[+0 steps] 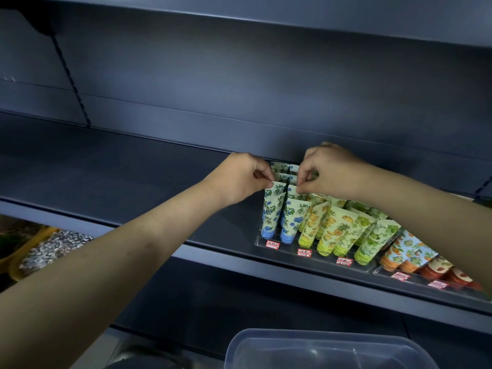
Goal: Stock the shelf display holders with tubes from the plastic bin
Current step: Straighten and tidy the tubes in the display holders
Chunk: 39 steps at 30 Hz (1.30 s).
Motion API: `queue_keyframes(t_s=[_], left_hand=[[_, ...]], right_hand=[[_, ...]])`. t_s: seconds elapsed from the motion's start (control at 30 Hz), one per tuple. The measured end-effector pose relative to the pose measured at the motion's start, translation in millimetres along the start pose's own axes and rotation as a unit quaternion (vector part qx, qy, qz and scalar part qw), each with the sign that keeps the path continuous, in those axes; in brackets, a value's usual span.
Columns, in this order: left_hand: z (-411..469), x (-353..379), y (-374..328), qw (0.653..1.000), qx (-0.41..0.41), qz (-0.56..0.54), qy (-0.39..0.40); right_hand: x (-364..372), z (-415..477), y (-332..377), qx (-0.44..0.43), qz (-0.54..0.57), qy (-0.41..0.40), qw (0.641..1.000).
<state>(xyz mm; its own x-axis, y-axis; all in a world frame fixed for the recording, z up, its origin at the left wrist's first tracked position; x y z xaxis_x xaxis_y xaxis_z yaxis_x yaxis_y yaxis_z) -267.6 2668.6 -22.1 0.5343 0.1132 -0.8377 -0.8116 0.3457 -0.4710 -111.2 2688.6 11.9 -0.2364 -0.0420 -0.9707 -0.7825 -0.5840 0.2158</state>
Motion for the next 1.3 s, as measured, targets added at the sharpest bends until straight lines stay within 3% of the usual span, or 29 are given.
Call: queue_keyframes(t_s=[0.43, 0.63, 0.83, 1.3], left_hand=[[-1.6, -1.4, -1.5, 0.999, -0.017, -0.011, 0.025], [-20.5, -18.1, -5.2, 0.998, -0.028, -0.038, -0.034], [-37.1, 1.5, -16.7, 0.998, -0.027, -0.029, 0.049], [-29.3, 2.1, -15.0, 0.998, -0.015, 0.021, 0.055]], right_hand=[[-3.3, -3.4, -2.8, 0.008, 0.001, -0.011, 1.0], [-14.9, -19.5, 5.2, -0.031, 0.037, -0.016, 0.999], [-3.6, -28.9, 14.9, -0.059, -0.023, 0.005, 0.998], [5.4, -29.6, 14.9, -0.037, -0.022, 0.005, 0.999]])
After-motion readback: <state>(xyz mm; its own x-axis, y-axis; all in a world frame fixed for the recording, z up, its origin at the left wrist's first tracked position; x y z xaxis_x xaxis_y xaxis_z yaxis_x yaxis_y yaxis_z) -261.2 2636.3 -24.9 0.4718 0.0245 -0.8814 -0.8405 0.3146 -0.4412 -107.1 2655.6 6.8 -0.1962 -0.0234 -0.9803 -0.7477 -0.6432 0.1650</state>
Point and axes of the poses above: each hand's wrist, its own z-axis towards the middle knuckle, its own x-axis out of the palm, y = z × x, the point moved 4 cm from there along z, towards the middle knuckle, and after that the axes turned 7 degrees about z, right-handed, at the moved point
